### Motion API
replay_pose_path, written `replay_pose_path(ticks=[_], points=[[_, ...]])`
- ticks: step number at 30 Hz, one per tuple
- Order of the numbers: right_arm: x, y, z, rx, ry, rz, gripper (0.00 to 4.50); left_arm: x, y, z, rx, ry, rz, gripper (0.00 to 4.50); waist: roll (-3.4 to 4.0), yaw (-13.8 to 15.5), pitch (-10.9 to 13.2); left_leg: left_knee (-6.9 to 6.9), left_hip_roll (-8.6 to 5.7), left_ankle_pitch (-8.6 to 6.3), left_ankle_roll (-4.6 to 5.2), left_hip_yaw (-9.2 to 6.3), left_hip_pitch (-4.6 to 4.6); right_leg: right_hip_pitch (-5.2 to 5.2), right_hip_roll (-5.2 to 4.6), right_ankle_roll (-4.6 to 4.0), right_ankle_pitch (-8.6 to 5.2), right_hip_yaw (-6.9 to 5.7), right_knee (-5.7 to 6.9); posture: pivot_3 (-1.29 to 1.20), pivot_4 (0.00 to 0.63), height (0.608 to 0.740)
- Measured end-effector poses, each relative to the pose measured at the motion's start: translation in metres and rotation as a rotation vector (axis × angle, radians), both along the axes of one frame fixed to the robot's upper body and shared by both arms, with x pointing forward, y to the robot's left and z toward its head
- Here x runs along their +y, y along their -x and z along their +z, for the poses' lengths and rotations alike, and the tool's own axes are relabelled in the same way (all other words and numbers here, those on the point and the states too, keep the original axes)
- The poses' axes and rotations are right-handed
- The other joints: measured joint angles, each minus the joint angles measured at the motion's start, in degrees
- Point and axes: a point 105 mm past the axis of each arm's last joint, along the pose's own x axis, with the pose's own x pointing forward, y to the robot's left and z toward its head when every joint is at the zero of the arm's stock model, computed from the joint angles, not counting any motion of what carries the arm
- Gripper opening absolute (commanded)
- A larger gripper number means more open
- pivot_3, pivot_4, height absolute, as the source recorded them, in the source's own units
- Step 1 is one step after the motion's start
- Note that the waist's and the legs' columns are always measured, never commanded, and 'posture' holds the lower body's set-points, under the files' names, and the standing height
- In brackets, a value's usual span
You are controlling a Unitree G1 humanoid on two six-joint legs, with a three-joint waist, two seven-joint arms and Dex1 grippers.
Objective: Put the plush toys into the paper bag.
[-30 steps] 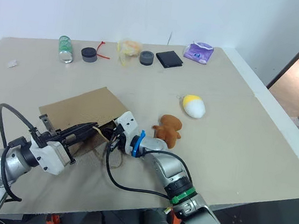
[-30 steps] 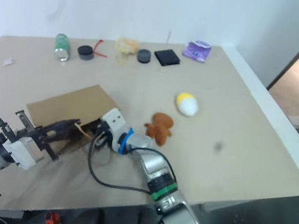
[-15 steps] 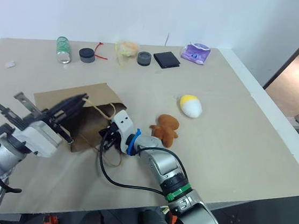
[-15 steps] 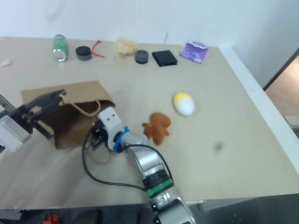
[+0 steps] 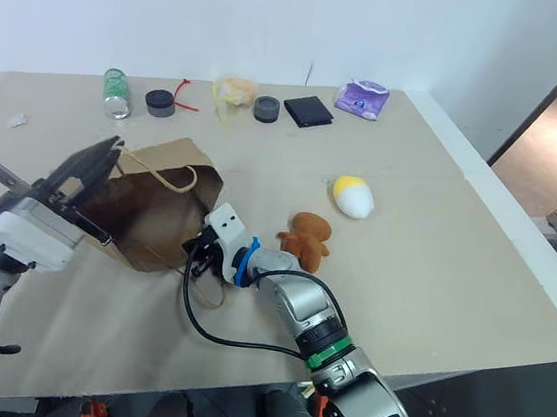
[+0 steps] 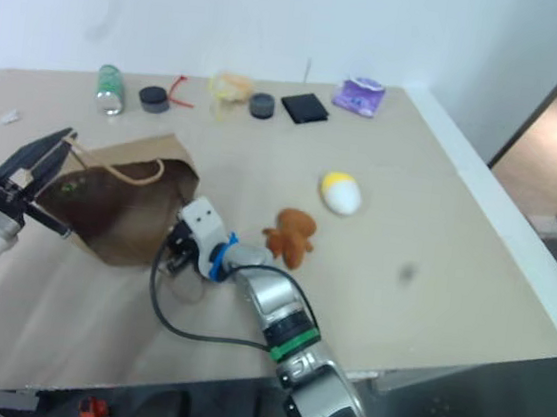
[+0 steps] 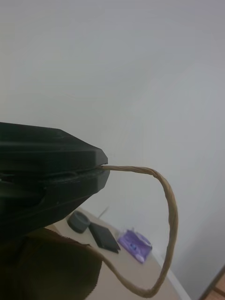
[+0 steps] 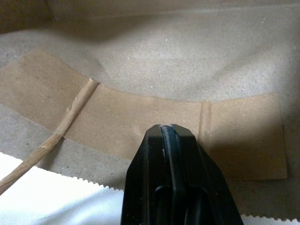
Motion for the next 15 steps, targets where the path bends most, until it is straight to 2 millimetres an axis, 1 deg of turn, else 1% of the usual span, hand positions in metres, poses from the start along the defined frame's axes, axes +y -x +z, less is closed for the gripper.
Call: replay_pose_path(ticks=[4,9,11,13,14,15], points=[[0.000,0.000,0.000,0.001,0.001,0.001,0.01,0.000,-0.002,0.008,-0.017,0.026,0.016,0.00,0.00,-0.01,0.00,0.00,0.00,0.00,0.00,0.00,0.00,0.00,0.01,0.00,0.00,0.01,0.00,0.00,0.150,0.740],[0.001,0.000,0.001,0.004,-0.005,0.009,0.01,-0.001,-0.003,0.006,-0.006,0.028,0.019,0.00,0.00,-0.01,0.00,-0.04,0.01,0.00,0.00,0.00,0.00,-0.02,0.02,-0.02,-0.01,0.02,0.00,0.00,0.150,0.740],[0.001,0.000,0.001,0.004,-0.009,0.011,0.01,-0.003,-0.003,0.001,0.015,0.024,0.011,0.00,0.00,-0.02,0.00,-0.06,0.00,0.00,0.00,0.01,-0.01,-0.04,0.02,-0.02,-0.01,0.03,0.00,0.00,0.150,0.740],[0.001,0.001,0.003,-0.006,-0.022,0.016,0.01,-0.010,-0.003,-0.010,0.059,0.011,-0.017,0.00,0.01,-0.02,0.01,-0.09,0.00,0.00,-0.01,0.02,-0.03,-0.06,0.01,-0.04,-0.02,0.04,-0.01,0.00,0.150,0.740],[0.001,0.002,0.005,-0.011,-0.040,0.027,0.01,-0.014,-0.002,-0.020,0.095,0.003,-0.036,0.00,0.00,-0.02,0.01,-0.11,0.00,-0.01,-0.01,0.03,-0.06,-0.10,0.01,-0.05,-0.03,0.06,-0.02,0.00,0.150,0.740],[0.000,0.003,0.006,-0.010,-0.057,0.033,0.01,-0.017,-0.002,-0.026,0.116,-0.003,-0.047,0.00,0.00,-0.01,0.01,-0.12,0.00,-0.01,-0.01,0.03,-0.14,-0.17,0.01,-0.07,-0.04,0.05,-0.03,0.00,0.150,0.740]])
